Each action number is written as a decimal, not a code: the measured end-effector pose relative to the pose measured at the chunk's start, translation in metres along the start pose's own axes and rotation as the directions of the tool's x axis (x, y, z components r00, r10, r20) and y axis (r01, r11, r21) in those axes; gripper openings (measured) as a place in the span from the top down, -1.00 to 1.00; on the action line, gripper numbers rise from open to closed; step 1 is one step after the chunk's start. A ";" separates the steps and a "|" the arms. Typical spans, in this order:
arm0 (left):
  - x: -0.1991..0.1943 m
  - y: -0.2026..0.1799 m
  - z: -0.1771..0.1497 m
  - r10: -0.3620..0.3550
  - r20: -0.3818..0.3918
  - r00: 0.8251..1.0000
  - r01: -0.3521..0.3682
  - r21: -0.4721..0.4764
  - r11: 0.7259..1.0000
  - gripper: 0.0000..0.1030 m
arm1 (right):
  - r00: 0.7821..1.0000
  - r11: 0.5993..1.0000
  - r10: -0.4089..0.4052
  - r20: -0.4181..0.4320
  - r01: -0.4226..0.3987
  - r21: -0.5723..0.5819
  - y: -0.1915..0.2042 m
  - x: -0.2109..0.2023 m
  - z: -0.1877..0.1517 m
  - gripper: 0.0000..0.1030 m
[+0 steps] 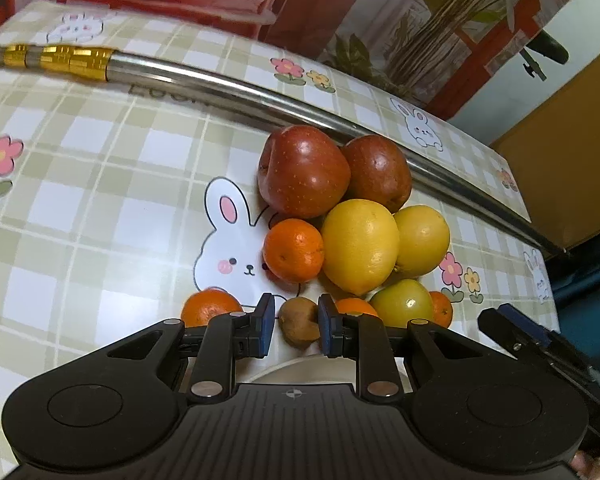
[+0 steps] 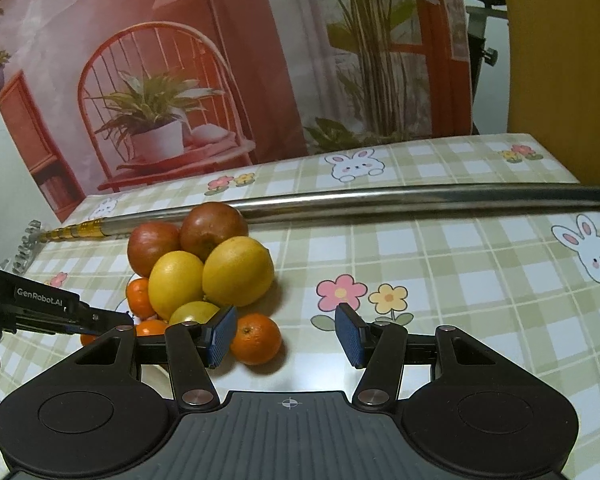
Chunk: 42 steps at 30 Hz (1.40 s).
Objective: Organize fruits
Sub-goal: 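Move the left tool back to the pile and grasp another brown kiwi, then grasp a mandarin with the right tool while the left tool carries the kiwi to the plate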
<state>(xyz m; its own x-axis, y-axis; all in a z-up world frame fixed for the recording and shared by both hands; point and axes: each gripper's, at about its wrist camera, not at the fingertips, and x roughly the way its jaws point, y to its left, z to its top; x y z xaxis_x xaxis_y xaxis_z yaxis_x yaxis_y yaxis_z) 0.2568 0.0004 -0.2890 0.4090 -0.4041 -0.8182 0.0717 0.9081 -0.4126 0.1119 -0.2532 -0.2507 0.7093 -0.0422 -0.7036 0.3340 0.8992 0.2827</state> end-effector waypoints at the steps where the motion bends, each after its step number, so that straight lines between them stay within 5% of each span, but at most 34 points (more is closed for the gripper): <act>1: 0.001 0.002 0.000 -0.009 -0.004 1.000 0.009 -0.016 1.000 0.54 | 1.000 1.000 0.000 -0.002 0.000 0.002 -0.001 0.001 0.000 0.01; 23: 0.001 0.001 -0.002 0.026 0.013 1.000 -0.026 0.019 0.999 0.47 | 1.000 1.000 0.005 -0.017 -0.005 0.021 -0.005 0.004 -0.006 0.01; 31: 0.003 -0.012 -0.007 0.058 0.042 0.997 -0.062 0.106 0.992 0.50 | 1.000 1.000 -0.002 -0.024 0.002 0.029 -0.009 0.005 -0.009 0.01; 42: -0.025 -0.007 -0.010 0.041 0.125 0.991 -0.054 0.104 0.993 0.50 | 0.999 0.999 0.001 -0.034 0.000 0.034 -0.012 0.008 -0.015 0.01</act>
<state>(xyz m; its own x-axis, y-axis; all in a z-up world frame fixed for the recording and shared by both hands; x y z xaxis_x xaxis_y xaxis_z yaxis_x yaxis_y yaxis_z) 0.2368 0.0028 -0.2701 0.5221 -0.3494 -0.7780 0.1439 0.9352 -0.3234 0.1045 -0.2578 -0.2692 0.6878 -0.0266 -0.7254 0.3551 0.8839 0.3042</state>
